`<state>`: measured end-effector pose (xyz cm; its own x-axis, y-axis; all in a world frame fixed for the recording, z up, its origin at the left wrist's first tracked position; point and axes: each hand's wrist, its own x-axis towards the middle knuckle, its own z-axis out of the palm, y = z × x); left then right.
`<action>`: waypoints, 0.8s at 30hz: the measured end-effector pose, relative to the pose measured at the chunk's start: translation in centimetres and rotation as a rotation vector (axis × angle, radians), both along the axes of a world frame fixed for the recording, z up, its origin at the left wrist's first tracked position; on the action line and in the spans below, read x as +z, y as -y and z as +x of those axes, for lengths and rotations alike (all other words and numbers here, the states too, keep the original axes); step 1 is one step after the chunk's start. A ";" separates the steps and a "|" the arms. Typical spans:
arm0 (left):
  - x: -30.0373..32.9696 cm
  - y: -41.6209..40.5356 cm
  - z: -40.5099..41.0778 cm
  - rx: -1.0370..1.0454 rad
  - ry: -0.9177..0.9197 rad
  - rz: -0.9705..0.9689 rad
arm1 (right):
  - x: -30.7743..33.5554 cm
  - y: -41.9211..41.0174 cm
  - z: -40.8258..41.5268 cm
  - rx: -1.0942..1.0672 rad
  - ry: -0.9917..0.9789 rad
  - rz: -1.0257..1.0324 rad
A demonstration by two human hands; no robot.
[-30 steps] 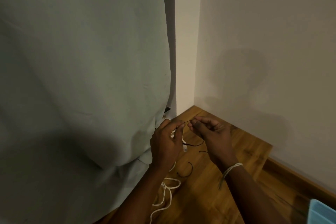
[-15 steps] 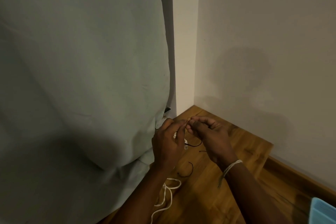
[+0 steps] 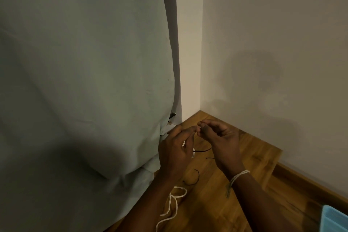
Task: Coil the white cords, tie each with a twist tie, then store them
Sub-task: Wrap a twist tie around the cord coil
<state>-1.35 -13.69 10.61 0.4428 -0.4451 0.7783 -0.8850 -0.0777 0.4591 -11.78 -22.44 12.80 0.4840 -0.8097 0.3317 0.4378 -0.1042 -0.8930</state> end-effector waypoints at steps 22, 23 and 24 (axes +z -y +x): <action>0.7 -0.1 -0.6 -0.153 -0.101 0.010 | 0.4 2.4 -2.0 0.187 -0.193 0.012; 0.6 0.0 -0.6 -0.162 -0.122 0.006 | 0.3 2.5 -2.1 0.192 -0.182 0.022; 0.5 0.1 -0.4 -0.172 -0.147 -0.001 | 0.3 2.6 -2.2 0.205 -0.175 0.028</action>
